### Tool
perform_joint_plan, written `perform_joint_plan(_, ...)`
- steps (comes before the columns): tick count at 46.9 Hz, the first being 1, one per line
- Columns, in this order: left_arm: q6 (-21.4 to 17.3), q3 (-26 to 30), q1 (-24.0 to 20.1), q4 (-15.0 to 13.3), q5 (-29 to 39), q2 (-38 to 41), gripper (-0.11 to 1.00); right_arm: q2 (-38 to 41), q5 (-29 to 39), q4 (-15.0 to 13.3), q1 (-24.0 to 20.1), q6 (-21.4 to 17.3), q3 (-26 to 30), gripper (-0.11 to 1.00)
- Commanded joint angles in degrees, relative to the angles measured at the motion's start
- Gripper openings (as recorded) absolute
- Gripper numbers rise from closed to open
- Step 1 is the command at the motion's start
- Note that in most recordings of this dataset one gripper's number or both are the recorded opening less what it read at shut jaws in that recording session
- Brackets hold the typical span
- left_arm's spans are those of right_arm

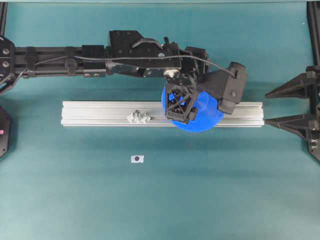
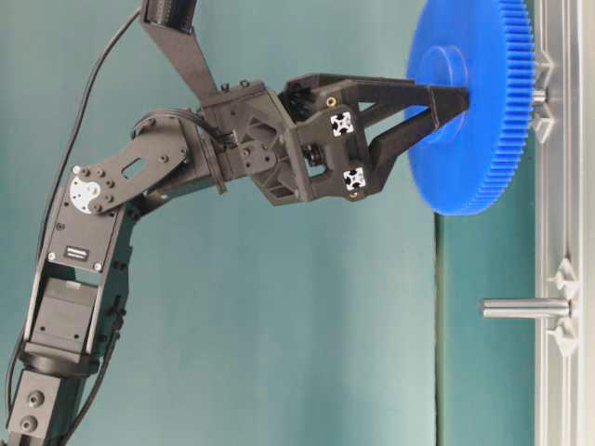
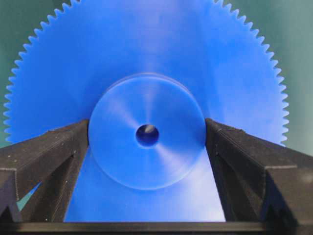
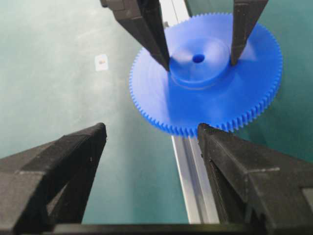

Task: Insert the large gear onto the shaft.
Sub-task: 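Align the gear's center hole with the upper metal shaft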

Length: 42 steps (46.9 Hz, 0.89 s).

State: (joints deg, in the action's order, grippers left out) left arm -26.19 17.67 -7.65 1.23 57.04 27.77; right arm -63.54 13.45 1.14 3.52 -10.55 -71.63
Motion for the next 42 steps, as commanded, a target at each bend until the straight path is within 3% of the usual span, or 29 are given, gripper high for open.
perform_joint_plan(1, 0.1, 1.0, -0.7, 0.3, 0.0, -0.7, 0.93, 0.4, -1.0, 0.0, 0.2, -0.5, 0.5, 0.82)
perform_joint_plan(13, 1.4, 3.8, -0.3, 0.3, 0.4, -0.4, 0.93, 0.4, -1.0, 0.0, 0.2, -0.5, 0.7, 0.82)
perform_joint_plan(22, 5.8, 4.0, -0.3, 0.3, 1.6, -0.1, 0.94, 0.4, -1.0, 0.0, 0.2, -0.5, 0.7, 0.82)
perform_joint_plan(42, 8.1, 7.4, -0.2, 0.1, 1.7, 0.6, 0.94, 0.4, -1.0, 0.0, 0.2, -0.4, 0.5, 0.82)
